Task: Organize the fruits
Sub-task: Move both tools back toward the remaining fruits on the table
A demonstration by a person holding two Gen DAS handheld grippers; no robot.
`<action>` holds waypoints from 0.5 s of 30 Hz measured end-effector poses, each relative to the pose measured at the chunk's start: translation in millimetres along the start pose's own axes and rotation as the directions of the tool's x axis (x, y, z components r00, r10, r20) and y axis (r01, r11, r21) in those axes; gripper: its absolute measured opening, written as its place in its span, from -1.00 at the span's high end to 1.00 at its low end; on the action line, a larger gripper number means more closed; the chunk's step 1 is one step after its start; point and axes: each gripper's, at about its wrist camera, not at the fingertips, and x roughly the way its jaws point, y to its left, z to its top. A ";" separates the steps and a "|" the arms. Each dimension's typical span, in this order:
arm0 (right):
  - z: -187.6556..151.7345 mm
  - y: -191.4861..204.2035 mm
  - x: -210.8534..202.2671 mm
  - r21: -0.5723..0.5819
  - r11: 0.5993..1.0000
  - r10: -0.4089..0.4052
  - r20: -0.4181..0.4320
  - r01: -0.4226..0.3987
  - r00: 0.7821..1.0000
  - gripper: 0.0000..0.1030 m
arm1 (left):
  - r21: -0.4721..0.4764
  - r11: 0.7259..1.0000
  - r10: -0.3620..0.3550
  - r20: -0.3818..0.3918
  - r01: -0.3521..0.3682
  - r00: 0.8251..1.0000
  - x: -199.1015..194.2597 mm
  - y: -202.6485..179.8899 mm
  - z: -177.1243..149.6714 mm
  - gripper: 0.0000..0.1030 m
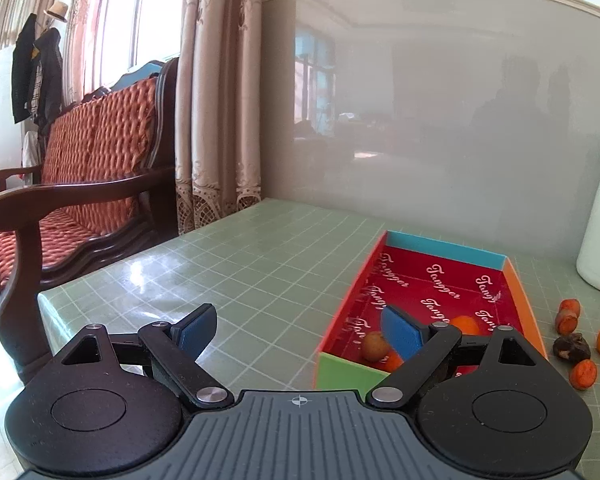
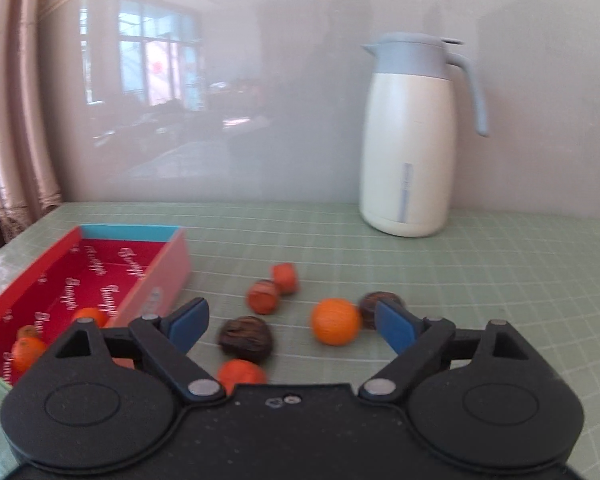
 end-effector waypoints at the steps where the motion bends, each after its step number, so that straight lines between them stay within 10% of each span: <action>1: -0.5 -6.4 -0.4 0.012 1.000 -0.019 -0.004 0.019 1.000 -0.88 | 0.007 1.000 -0.005 0.001 0.005 1.000 -0.7 -4.4 -0.2 -0.72; 15: -9.8 -63.5 -5.5 0.074 0.986 -0.150 -0.034 0.152 0.988 -1.00 | 0.087 0.988 -0.127 0.032 0.124 0.991 -11.8 -65.0 -3.3 -0.72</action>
